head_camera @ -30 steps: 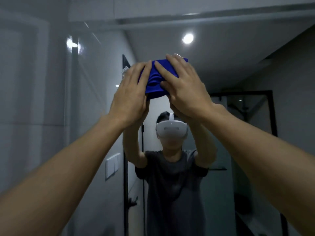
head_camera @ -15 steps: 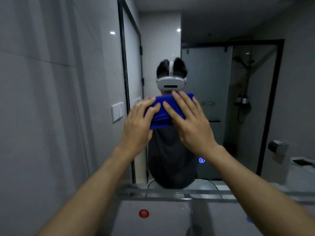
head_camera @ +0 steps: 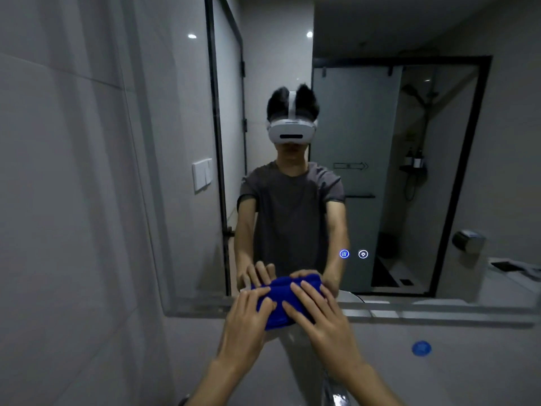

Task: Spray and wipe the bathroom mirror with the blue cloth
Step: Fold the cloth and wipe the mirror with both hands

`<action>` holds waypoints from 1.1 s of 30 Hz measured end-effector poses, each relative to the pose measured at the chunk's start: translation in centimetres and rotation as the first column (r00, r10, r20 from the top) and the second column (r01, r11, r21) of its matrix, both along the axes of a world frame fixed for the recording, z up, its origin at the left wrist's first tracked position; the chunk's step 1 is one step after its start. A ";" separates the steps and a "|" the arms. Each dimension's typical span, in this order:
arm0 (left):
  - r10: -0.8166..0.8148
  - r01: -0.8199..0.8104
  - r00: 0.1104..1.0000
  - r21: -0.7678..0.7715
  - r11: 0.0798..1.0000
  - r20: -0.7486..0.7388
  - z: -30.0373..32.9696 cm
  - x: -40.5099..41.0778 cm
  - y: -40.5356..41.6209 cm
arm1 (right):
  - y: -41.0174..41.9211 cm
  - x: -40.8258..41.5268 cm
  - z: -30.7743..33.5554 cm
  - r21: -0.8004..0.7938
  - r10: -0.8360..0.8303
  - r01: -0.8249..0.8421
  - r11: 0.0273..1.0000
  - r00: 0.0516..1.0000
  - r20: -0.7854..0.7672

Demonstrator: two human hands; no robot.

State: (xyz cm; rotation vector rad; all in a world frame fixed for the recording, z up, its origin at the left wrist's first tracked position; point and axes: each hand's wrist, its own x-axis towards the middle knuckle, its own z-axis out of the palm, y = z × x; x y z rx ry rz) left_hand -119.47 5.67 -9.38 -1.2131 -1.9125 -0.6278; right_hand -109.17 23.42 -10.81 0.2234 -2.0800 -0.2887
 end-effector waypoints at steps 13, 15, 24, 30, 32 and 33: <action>0.014 0.004 0.992 -0.141 0.990 0.122 -1.5 -1.5 -3.8 | -2.4 -2.8 -2.6 0.027 -0.010 0.011 1.000 1.000 -0.010; 0.041 -0.024 0.989 -0.120 0.992 0.143 -1.8 -2.1 -4.7 | -3.3 -3.5 -2.5 0.034 -0.008 0.008 0.999 1.000 -0.014; 0.056 -0.048 0.993 -0.080 0.996 0.100 -0.9 -3.5 -7.0 | -5.4 -5.1 -0.9 0.108 -0.030 0.033 0.994 0.999 -0.027; 0.035 -0.036 0.997 0.016 0.999 0.071 3.8 -4.3 -7.1 | -5.4 -5.9 4.9 0.167 -0.030 0.040 0.985 0.998 -0.061; 0.023 -0.024 1.000 0.070 0.997 0.016 7.0 -4.6 -7.0 | -5.3 -6.2 8.3 0.176 -0.053 0.066 0.982 0.995 -0.082; 0.016 -0.014 1.000 0.093 0.996 -0.017 9.0 -4.8 -6.8 | -5.4 -6.3 10.2 0.179 -0.065 0.084 0.980 0.992 -0.107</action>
